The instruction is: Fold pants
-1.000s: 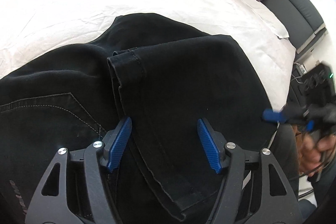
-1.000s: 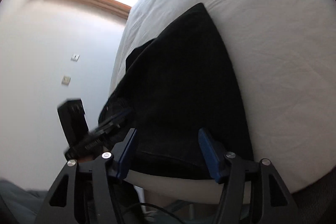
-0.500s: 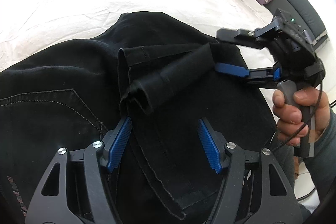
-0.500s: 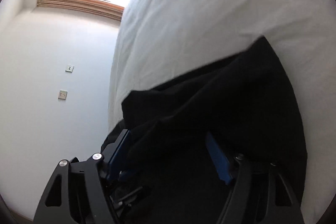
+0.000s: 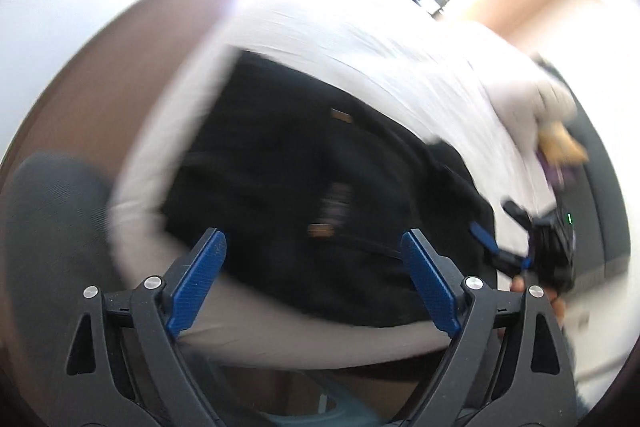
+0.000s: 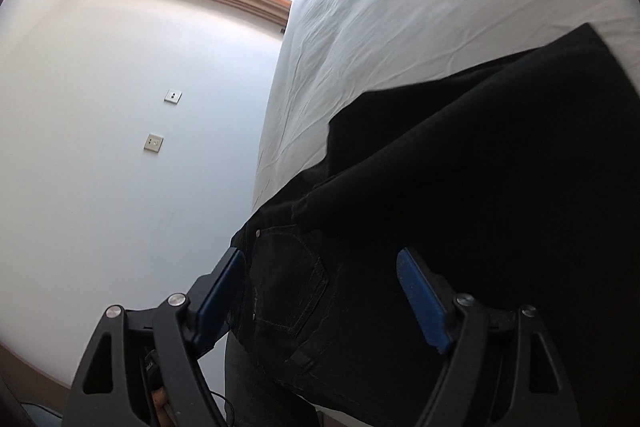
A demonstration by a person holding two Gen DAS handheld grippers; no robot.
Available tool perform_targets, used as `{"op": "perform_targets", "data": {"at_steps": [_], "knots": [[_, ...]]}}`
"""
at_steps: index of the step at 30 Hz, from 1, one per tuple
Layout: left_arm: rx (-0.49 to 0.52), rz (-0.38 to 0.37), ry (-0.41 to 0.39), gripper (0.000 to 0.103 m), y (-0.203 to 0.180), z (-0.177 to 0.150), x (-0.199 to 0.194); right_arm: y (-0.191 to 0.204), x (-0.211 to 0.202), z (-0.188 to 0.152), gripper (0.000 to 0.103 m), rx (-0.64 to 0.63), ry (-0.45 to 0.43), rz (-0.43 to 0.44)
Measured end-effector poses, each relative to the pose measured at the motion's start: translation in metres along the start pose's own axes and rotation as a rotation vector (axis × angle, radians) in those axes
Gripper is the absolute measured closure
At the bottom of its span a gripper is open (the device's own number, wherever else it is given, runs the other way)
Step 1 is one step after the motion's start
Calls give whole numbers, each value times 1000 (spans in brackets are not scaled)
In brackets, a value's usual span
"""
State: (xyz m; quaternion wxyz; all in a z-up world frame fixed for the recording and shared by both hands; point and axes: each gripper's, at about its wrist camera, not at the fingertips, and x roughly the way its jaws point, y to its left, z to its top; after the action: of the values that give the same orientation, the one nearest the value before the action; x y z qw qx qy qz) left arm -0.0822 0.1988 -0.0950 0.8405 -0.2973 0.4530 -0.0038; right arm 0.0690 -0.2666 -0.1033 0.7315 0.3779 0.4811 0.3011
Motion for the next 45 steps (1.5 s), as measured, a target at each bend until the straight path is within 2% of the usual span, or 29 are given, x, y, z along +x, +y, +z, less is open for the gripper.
{"op": "perform_targets", "data": {"at_steps": [2, 4, 8, 12, 18, 19, 20, 21, 22, 23, 26, 31, 36, 39, 41, 45], "knots": [[-91, 6, -35, 13, 23, -5, -14, 10, 9, -1, 22, -19, 20, 7], [-163, -3, -38, 13, 39, -9, -14, 17, 17, -1, 22, -30, 34, 7], [-300, -69, -10, 13, 65, -14, 2, 28, 21, -5, 22, -43, 49, 10], [-392, -130, -19, 13, 80, -14, 20, 31, 20, -9, 22, -50, 56, -6], [-526, -265, -85, 15, 102, -3, 36, 30, 22, -10, 22, -39, 59, -29], [-537, -318, -84, 30, 104, -1, 39, 30, 22, -10, 22, -39, 59, -32], [-550, -327, -69, 41, 106, 1, 43, 30, 23, -10, 22, -39, 60, -33], [-572, -320, -56, 49, 109, 0, 47, 30, 23, -10, 22, -38, 60, -32], [-591, -322, -46, 67, 113, -1, 51, 30, 23, -10, 22, -38, 60, -34], [-611, -332, -33, 74, 116, -2, 54, 30, 24, -9, 22, -36, 61, -34], [-662, -377, -23, 79, 128, -4, 53, 31, 28, -9, 22, -36, 62, -33], [-618, -378, -44, 83, 123, -1, 42, 23, 32, -7, 22, -15, 66, -46], [-537, -337, -74, 85, 104, 13, 38, 8, 46, -9, 23, 9, 121, -102], [-399, -304, -108, 87, 70, 30, 24, 3, 49, -7, 23, 24, 126, -90], [-296, -303, -130, 93, 38, 43, 10, -1, 52, -6, 23, 31, 140, -83], [-31, -327, -160, 93, -56, 62, -6, -4, 59, -3, 22, 26, 143, -82]]}}
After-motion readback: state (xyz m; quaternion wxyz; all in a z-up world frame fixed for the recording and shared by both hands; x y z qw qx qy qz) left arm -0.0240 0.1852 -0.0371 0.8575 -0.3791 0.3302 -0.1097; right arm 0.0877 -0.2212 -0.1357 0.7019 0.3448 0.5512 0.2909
